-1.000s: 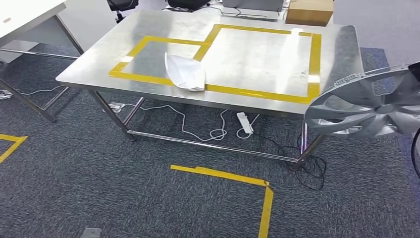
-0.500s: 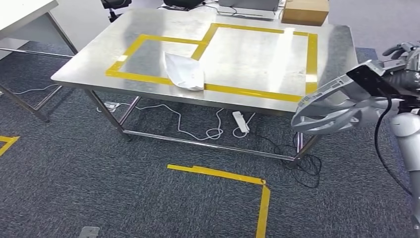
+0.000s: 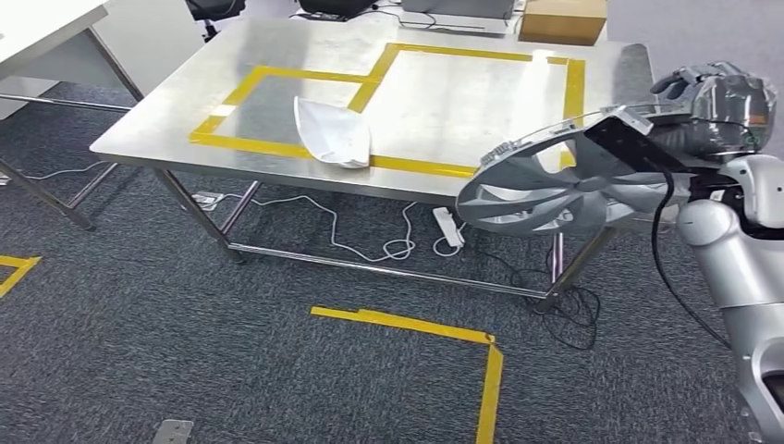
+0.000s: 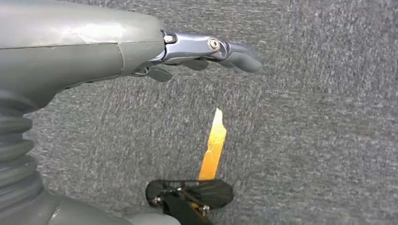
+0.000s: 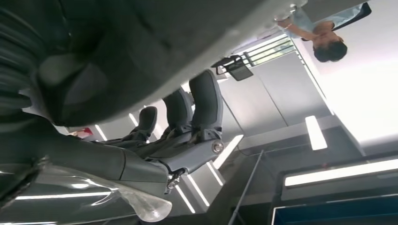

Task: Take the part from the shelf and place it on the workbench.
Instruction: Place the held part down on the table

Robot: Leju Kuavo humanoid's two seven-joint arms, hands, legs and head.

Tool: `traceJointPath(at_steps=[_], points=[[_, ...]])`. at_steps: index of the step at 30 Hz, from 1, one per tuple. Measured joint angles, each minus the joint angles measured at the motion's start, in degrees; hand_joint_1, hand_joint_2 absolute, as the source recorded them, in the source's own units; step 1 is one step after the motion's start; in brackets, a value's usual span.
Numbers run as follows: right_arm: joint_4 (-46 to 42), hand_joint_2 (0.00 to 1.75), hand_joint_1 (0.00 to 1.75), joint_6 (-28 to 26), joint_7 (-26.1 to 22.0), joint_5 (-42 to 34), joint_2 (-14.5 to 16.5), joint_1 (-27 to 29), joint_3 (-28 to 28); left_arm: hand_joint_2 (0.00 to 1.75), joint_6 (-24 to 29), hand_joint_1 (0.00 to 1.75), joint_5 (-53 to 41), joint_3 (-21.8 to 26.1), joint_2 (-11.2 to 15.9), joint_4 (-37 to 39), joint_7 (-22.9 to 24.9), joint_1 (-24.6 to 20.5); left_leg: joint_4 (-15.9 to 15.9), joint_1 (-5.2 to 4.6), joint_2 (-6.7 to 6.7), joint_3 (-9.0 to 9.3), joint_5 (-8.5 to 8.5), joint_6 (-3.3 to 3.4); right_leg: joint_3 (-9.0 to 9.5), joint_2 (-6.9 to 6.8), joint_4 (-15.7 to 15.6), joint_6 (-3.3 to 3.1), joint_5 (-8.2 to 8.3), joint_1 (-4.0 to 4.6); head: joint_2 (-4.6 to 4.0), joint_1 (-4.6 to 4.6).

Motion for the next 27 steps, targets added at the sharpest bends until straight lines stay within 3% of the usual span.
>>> traceJointPath(at_steps=[2,4,5,6,7,9,11,14,16,19,20,21,22,24,26,27], points=[[0.2,1.75,1.75,0.13,0.0,0.09,0.3,-1.3,0.38,1.75,0.02,0.0,-0.22,-0.01,-0.02,0.0,0.05,-0.08,5.17,0.2,-0.01,-2.17,-3.12,-0.69,0.02,0.0,-0.07,-0.54,0.06,-0.12,0.0,-0.32],[0.65,1.75,1.75,0.48,0.0,0.28,0.47,-2.58,0.71,1.75,0.04,0.0,-0.37,-0.01,-0.01,0.0,0.12,-0.09,12.84,0.42,0.0,-5.55,-6.48,-1.06,0.01,0.01,-0.06,-0.72,0.03,-0.06,0.0,-0.47],[0.91,1.75,1.75,0.65,0.0,0.37,0.49,-3.12,0.85,1.75,0.03,0.0,-0.42,-0.02,-0.02,0.0,0.15,-0.06,15.11,0.47,0.0,-6.57,-6.98,-1.07,0.02,0.05,-0.05,-0.74,0.01,-0.02,0.0,-0.45],[1.16,1.75,1.75,0.78,0.0,0.41,0.52,-3.58,0.99,1.75,0.03,0.0,-0.44,-0.02,-0.04,0.0,0.19,-0.04,15.22,0.49,0.0,-6.64,-6.33,-0.97,0.05,0.12,-0.04,-0.75,0.0,0.01,0.0,-0.47],[1.38,1.75,1.75,0.82,0.0,0.4,0.56,-4.02,1.14,1.75,0.02,0.0,-0.46,-0.02,-0.05,0.0,0.21,-0.04,13.07,0.49,-0.01,-5.68,-4.66,-0.76,0.11,0.21,-0.04,-0.74,-0.01,0.04,0.0,-0.46],[1.75,1.75,1.75,0.9,0.08,0.43,0.67,-4.9,1.47,1.75,0.02,0.0,-0.47,-0.01,-0.01,0.0,0.22,-0.09,5.41,0.37,-0.09,-2.16,-0.68,-0.11,0.17,0.38,-0.05,-0.64,-0.04,0.14,0.0,-0.48],[2.17,1.75,1.75,1.19,0.39,0.49,0.73,-5.96,1.8,1.75,0.03,0.0,-0.48,0.01,0.05,0.0,0.22,-0.12,0.18,0.17,-0.14,0.05,0.75,0.36,-0.06,0.51,-0.07,-0.25,0.05,0.28,-0.01,-0.42],[2.94,1.75,1.75,2.32,1.08,0.51,0.68,-7.99,2.38,1.75,0.05,0.0,-0.54,0.01,0.07,0.0,0.22,-0.08,-1.13,0.07,-0.07,0.25,0.74,0.83,-0.5,0.56,-0.37,0.72,0.19,0.16,0.0,-0.39],[3.49,1.75,1.75,3.18,1.5,0.32,0.48,-9.71,2.65,1.75,0.09,0.0,-0.61,0.01,0.04,0.0,0.22,-0.1,-1.86,0.21,-0.01,0.4,1.18,1.48,-1.64,0.48,1.63,1.04,-1.41,0.11,0.0,-0.28],[4.31,1.75,1.75,4.02,1.72,-0.01,0.09,-11.87,2.9,1.75,0.19,0.0,-0.63,0.03,0.08,0.0,0.22,-0.04,-2.09,0.09,0.02,0.43,1.35,1.95,-6.29,0.44,11.81,1.09,-6.11,0.24,0.0,-0.15],[4.56,1.75,1.75,4.16,1.74,-0.06,-0.06,-12.19,3.0,1.75,0.2,0.0,-0.62,0.04,0.06,0.0,0.22,0.02,-2.05,0.03,0.02,0.46,1.31,2.0,-7.62,0.43,14.51,1.14,-6.71,0.28,0.0,-0.16],[4.81,1.75,1.75,4.24,1.76,-0.07,-0.22,-12.38,3.07,1.75,0.21,0.0,-0.62,0.05,0.02,0.0,0.22,0.06,-2.02,0.0,0.01,0.5,1.26,2.06,-8.15,0.43,15.27,1.16,-6.23,0.32,0.0,-0.15],[5.01,1.75,1.75,4.27,1.78,-0.08,-0.39,-12.57,3.11,1.75,0.21,0.0,-0.62,0.05,-0.03,0.0,0.22,0.09,-1.97,-0.01,0.0,0.57,1.2,2.09,-7.6,0.41,13.76,1.14,-4.71,0.34,0.0,-0.14],[5.28,1.75,1.75,4.3,1.79,-0.1,-0.63,-13.31,3.11,1.75,0.21,0.0,-0.62,0.05,-0.1,0.0,0.22,0.12,-1.81,-0.08,-0.03,0.65,1.0,1.96,-4.3,0.18,6.45,0.95,-0.72,0.43,-0.01,-0.15],[5.46,1.75,1.75,4.32,1.78,-0.13,-0.76,-14.28,3.15,1.75,0.22,0.0,-0.62,0.07,-0.11,0.0,0.22,0.14,-1.38,-0.28,-0.03,0.34,0.85,1.57,-1.48,0.0,0.7,0.63,0.93,0.64,0.0,-0.21],[5.55,1.75,1.75,4.34,1.8,-0.15,-0.82,-14.6,3.17,1.75,0.21,0.0,-0.62,0.08,-0.1,0.0,0.22,0.19,-1.22,-0.33,-0.02,0.12,0.86,1.35,-0.99,-0.02,-0.21,0.45,0.82,0.78,0.0,-0.23]])
